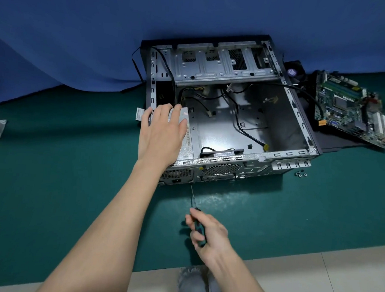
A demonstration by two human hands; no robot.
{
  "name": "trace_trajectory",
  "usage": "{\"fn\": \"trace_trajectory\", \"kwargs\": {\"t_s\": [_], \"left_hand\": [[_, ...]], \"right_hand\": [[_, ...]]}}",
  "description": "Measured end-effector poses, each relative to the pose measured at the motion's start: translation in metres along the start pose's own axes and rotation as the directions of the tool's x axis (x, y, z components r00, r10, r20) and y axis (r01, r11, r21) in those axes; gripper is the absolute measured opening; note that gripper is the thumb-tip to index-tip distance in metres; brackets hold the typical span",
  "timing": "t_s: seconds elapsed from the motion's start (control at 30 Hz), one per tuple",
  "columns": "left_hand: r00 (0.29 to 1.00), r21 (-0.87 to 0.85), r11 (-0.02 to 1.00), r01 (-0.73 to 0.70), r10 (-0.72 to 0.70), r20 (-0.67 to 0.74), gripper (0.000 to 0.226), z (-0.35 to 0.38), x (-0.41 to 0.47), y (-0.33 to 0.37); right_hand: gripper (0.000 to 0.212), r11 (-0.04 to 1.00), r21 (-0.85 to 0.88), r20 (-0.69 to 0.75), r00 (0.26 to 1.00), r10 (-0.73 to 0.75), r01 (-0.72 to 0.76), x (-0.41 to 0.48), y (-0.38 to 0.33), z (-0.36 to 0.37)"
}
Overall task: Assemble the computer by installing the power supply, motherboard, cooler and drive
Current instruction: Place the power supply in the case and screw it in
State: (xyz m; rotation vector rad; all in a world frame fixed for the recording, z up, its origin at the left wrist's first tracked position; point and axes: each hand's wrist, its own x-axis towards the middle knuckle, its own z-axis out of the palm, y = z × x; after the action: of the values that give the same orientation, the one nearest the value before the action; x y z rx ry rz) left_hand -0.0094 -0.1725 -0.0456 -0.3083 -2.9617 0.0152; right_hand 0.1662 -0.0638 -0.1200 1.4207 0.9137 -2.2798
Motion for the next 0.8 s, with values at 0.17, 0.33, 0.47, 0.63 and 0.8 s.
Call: {"fn": "trace_trajectory", "kwargs": {"t_s": [0.17,0.33,0.47,0.63,0.8], "left_hand": [[1.000,-0.010,1.000,-0.002,0.002,-0.002,0.047,0.000,0.000,0.000],[1.000,-0.011,1.000,0.001,-0.001,0.001,0.047,-0.001,0.000,0.000],[1.000,-0.003,1.000,-0.005,0.005,-0.008,0.047,0.001,0.000,0.000],[1.000,-0.012,1.000,-0.002,0.002,-0.002,0.047,0.000,0.000,-0.001],[1.000,-0.016,1.000,-0.001,0.001,-0.005,0.047,0.000,0.000,-0.001]], "right_hand": [[0.023,0.964,-0.243,-0.003,0.994,-0.109,0.105,-0.004,-0.003,-0.005],[0.024,0.647,-0.669,-0.038,0.852,-0.522,0.366,0.006,0.005,-0.002],[0.022,0.999,-0.021,-0.026,0.999,0.039,-0.039,0.000,0.002,0.002],[0.028,0.989,-0.145,0.006,1.000,-0.012,0.013,-0.007,-0.006,-0.002],[0.021,0.743,-0.551,-0.025,0.882,-0.470,0.380,0.004,0.007,0.003]]}}
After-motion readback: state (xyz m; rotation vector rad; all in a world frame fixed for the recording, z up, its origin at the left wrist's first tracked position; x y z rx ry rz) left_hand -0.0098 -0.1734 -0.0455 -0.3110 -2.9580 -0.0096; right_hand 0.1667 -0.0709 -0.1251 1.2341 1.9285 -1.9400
